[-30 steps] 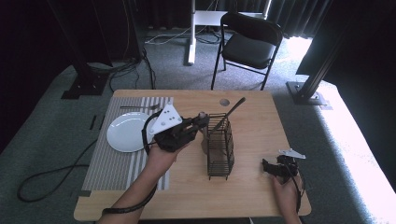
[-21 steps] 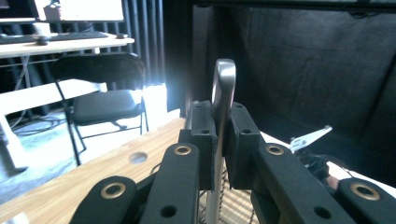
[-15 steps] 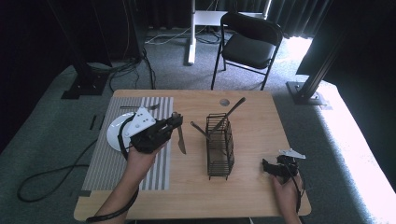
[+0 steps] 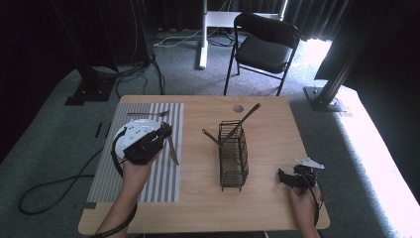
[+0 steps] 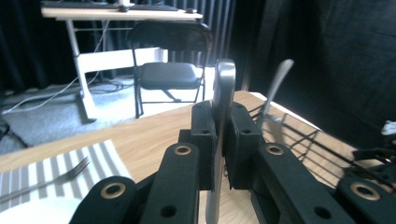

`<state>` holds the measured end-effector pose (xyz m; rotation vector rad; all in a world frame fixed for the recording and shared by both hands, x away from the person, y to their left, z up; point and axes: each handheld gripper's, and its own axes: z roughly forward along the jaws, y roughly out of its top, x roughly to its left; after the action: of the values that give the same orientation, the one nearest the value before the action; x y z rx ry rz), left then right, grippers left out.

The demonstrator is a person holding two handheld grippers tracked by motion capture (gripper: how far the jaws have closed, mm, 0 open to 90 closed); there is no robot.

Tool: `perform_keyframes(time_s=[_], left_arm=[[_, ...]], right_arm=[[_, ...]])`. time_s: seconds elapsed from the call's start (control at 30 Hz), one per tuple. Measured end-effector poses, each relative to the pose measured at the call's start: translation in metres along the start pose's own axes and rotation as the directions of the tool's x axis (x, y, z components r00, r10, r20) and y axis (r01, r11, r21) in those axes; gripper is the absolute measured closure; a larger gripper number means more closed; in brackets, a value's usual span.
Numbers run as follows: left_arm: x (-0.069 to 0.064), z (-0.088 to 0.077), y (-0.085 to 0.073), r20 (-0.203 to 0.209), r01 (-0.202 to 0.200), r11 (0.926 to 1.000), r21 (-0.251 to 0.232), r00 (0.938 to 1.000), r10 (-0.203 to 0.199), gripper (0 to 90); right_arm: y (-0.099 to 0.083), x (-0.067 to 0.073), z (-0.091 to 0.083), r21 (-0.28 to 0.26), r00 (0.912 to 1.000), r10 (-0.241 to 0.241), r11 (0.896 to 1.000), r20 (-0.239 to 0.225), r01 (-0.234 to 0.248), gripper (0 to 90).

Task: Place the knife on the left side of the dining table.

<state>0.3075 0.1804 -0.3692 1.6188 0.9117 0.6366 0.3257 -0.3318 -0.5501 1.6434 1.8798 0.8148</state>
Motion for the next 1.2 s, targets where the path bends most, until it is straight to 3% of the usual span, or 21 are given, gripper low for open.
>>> perform_keyframes(time_s=[0.17,0.7,1.0,1.13,1.2], left_arm=[[0.01,0.008,-0.016,-0.033,0.034,0.999,0.027,0.9989,-0.033,83.8],[0.02,0.024,-0.038,-0.044,0.09,0.9944,0.054,0.9952,-0.088,83.8],[0.02,0.02,-0.039,-0.066,0.103,0.9932,0.054,0.9928,-0.1,83.6],[0.024,0.014,-0.041,-0.078,0.147,0.9879,0.05,0.9867,-0.143,83.4],[0.024,0.012,-0.041,-0.091,0.149,0.9877,0.05,0.9854,-0.144,83.0]], right_arm=[[0.0,0.0,0.0,0.001,1.0,0.002,1.0,-0.001,-0.002,11.7],[0.0,0.0,0.0,0.001,1.0,0.002,1.0,-0.001,-0.002,11.7],[0.0,0.0,0.0,0.0,1.0,0.001,1.0,-0.001,-0.001,11.7],[0.0,0.0,0.0,0.0,1.0,0.001,1.0,-0.001,-0.001,11.7],[0.0,0.0,0.0,0.0,1.0,0.001,1.0,-0.001,-0.001,11.7]])
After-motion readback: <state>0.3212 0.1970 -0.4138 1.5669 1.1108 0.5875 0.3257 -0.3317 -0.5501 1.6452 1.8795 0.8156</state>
